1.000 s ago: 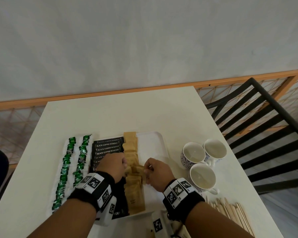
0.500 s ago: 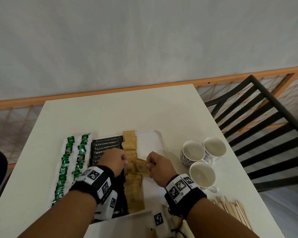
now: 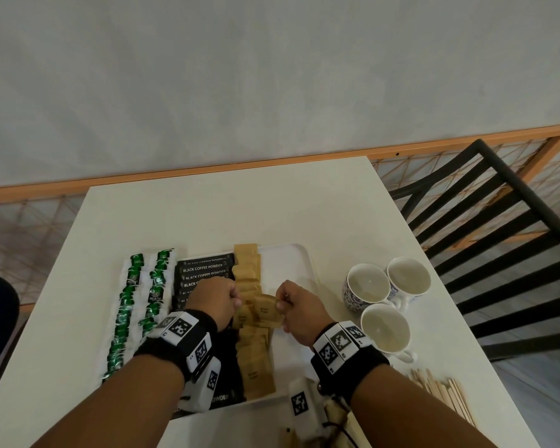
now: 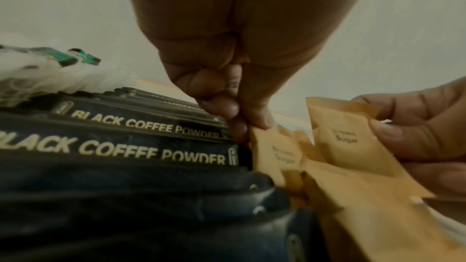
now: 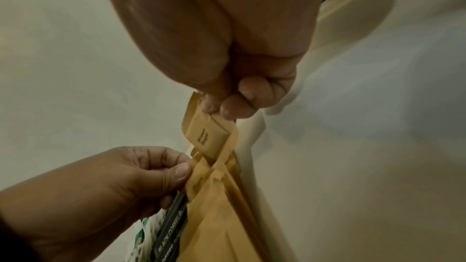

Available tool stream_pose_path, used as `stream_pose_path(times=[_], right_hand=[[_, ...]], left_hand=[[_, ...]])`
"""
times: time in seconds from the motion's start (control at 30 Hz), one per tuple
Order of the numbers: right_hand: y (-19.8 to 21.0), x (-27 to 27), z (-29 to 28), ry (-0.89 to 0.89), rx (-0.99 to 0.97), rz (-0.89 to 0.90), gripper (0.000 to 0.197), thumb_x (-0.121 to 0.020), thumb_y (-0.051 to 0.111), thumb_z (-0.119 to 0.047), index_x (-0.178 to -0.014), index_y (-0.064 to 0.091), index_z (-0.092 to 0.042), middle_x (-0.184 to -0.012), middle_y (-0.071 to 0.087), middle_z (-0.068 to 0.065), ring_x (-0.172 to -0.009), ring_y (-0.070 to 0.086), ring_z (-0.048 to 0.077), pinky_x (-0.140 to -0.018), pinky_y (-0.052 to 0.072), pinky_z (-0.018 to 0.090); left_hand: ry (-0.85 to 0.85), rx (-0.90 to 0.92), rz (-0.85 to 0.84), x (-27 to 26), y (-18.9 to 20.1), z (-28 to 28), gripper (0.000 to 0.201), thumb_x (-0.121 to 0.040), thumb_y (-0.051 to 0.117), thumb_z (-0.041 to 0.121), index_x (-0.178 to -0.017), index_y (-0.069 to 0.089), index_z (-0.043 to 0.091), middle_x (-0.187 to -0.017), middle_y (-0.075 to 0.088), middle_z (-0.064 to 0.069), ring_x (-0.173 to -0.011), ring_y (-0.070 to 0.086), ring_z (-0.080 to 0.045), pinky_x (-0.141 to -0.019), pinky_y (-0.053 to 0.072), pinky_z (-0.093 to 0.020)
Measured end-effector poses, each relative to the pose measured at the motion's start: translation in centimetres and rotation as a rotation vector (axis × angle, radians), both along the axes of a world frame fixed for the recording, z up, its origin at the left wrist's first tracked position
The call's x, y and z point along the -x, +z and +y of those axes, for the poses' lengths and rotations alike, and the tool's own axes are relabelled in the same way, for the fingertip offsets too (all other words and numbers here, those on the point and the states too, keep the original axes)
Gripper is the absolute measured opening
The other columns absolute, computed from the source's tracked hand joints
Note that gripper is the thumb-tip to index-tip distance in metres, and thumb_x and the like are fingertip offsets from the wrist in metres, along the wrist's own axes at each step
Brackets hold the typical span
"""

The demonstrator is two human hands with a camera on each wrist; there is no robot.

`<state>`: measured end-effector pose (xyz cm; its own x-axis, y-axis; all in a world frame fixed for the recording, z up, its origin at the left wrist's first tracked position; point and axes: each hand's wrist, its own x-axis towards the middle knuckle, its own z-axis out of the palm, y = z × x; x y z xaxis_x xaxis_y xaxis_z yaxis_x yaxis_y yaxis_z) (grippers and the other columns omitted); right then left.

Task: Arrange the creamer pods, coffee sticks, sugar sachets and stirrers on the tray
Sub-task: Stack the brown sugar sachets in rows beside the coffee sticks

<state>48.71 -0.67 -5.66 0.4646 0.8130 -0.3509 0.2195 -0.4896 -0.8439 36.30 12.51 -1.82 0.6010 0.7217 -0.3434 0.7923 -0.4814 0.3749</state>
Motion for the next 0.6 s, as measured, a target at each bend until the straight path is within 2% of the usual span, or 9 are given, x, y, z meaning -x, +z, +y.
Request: stream_pose_path(times=[0.07,0.17,0.3,0.4,0.5,0.6], right_hand=[[-0.1,0.0,-0.2,0.007,0.005,-0.019,0.04,-0.083,0.042,-0.001,-0.066,0.047,-0.036,-0.077,0.054,0.002,-0.061,0.049,0.021,-0.053,0.044,0.031],[-0.1,-0.2,-0.3,0.003,0.01,-0.031,0.042,-0.085,0.042,0.001,-0.065,0.047,-0.037,-0.076,0.054,-0.001,-0.062,0.051,0.021,-0.052,0.046,0.032],[0.1,-0.5,-0.4,0.001,-0.002,-0.028,0.039,-0.086,0.043,0.0,-0.067,0.047,-0.033,-0.074,0.053,-0.002,-0.064,0.05,0.02,-0.054,0.045,0.032],[0.2,-0.3,-0.4,0.037,0.011,-0.06,0.032,-0.091,0.048,-0.007,-0.07,0.046,-0.032,-0.076,0.056,0.0,-0.064,0.053,0.02,-0.054,0.046,0.026],[0.2,0.3,-0.1,0.064,0.03,-0.11,0.032,-0.092,0.052,-0.011,-0.07,0.045,-0.033,-0.075,0.057,-0.001,-0.063,0.054,0.017,-0.052,0.043,0.019],[0.2,0.6,0.1,0.047,0.039,-0.147,0.032,-0.092,0.052,-0.013,-0.07,0.044,-0.034,-0.081,0.06,-0.001,-0.068,0.057,0.018,-0.057,0.046,0.021]], left_hand=[[-0.002,-0.002,0.002,-0.2,0.0,0.0,0.013,-0.086,0.063,0.019,-0.074,0.065,0.023,-0.091,0.066,0.005,-0.088,0.059,-0.014,-0.081,0.048,-0.027],[0.007,0.003,0.005,-0.3,-0.2,-0.1,0.011,-0.086,0.064,0.019,-0.076,0.065,0.023,-0.087,0.064,0.006,-0.084,0.056,-0.012,-0.076,0.044,-0.024],[0.024,0.007,0.007,-0.4,-0.1,-0.2,0.008,-0.086,0.063,0.019,-0.079,0.066,0.021,-0.086,0.062,0.007,-0.085,0.058,-0.013,-0.079,0.046,-0.025],[0.032,0.005,-0.002,-0.4,0.0,-0.2,0.008,-0.087,0.063,0.019,-0.085,0.07,0.018,-0.088,0.063,0.005,-0.09,0.06,-0.015,-0.085,0.049,-0.027],[0.042,0.018,0.0,-0.4,0.0,-0.3,0.007,-0.086,0.064,0.02,-0.083,0.07,0.019,-0.088,0.065,0.004,-0.09,0.061,-0.016,-0.081,0.047,-0.024],[0.035,0.015,0.003,-0.3,0.0,-0.2,0.007,-0.087,0.064,0.02,-0.084,0.07,0.019,-0.094,0.067,0.002,-0.09,0.06,-0.015,-0.078,0.045,-0.023]])
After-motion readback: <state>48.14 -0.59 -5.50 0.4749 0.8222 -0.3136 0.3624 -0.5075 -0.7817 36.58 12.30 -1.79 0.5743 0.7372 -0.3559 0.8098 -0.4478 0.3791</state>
